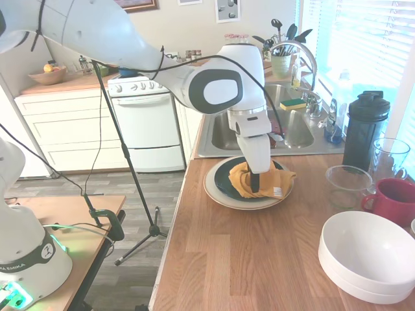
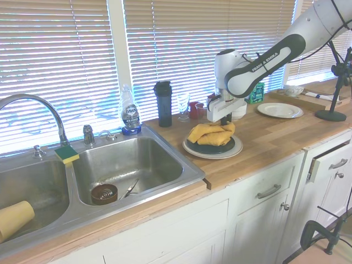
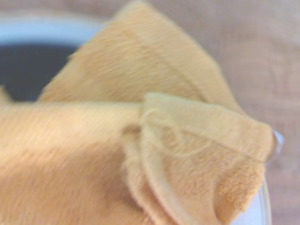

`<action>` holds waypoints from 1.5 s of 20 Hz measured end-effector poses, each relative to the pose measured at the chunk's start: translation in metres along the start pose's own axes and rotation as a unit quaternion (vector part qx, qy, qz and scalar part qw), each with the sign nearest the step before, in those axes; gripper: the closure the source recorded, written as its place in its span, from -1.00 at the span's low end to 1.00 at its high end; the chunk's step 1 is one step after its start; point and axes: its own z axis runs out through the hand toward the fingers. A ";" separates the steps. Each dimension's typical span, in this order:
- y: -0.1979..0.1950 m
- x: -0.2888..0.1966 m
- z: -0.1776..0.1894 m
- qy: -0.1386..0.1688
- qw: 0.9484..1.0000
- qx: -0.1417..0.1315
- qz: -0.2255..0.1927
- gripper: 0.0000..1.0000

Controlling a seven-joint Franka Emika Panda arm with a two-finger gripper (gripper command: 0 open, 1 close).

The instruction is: Wipe the blue plate in clockwise motion

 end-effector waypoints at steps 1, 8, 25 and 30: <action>0.002 -0.005 -0.001 0.000 1.000 0.000 -0.003 1.00; -0.008 -0.055 -0.009 0.000 0.999 0.001 -0.035 1.00; -0.080 -0.033 -0.009 -0.001 1.000 0.007 -0.001 1.00; -0.077 0.010 0.000 0.000 0.999 0.004 0.035 1.00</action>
